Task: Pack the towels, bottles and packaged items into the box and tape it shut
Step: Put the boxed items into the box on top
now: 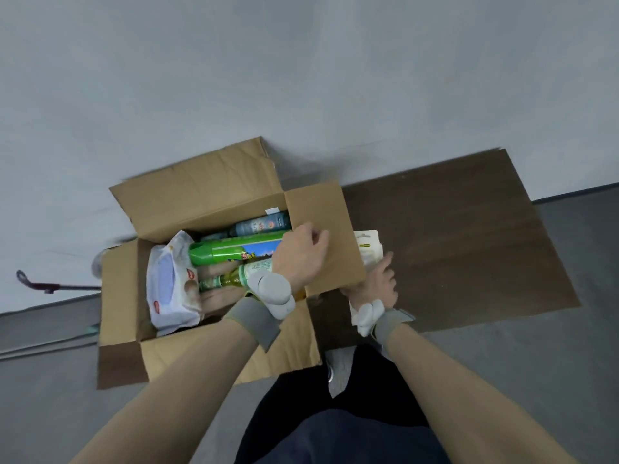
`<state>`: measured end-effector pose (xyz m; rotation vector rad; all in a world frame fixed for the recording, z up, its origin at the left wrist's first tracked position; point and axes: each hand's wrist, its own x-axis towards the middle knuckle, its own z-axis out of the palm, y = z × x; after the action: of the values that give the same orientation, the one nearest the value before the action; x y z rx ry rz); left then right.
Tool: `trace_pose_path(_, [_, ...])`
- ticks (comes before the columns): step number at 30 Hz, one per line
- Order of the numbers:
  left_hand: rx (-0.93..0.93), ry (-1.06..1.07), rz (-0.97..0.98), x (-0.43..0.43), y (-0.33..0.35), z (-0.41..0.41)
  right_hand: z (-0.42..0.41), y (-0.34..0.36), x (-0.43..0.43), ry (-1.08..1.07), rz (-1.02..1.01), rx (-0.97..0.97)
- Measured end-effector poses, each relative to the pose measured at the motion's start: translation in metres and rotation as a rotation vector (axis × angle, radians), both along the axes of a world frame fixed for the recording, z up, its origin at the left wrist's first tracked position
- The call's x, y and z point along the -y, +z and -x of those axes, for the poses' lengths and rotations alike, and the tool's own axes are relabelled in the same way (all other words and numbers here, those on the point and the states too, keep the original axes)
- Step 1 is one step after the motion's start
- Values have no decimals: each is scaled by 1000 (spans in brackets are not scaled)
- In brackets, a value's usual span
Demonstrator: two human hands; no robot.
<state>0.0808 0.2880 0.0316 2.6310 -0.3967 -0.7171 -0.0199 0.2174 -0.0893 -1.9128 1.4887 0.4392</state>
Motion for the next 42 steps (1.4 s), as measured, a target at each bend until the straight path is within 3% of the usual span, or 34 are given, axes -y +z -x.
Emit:
trace_pose_path(8, [18, 36, 73, -8, -3, 2, -6, -35, -14, -25, 219, -19])
trace_pose_path(16, [25, 24, 98, -12, -4, 1, -11, -40, -12, -3, 224, 12])
trace_pose_path(32, [306, -308, -128, -13, -16, 26, 30, -34, 43, 391, 351, -171])
trace_pose_path(42, [377, -317, -153, -11, -30, 32, 39, -38, 59, 412, 249, -114])
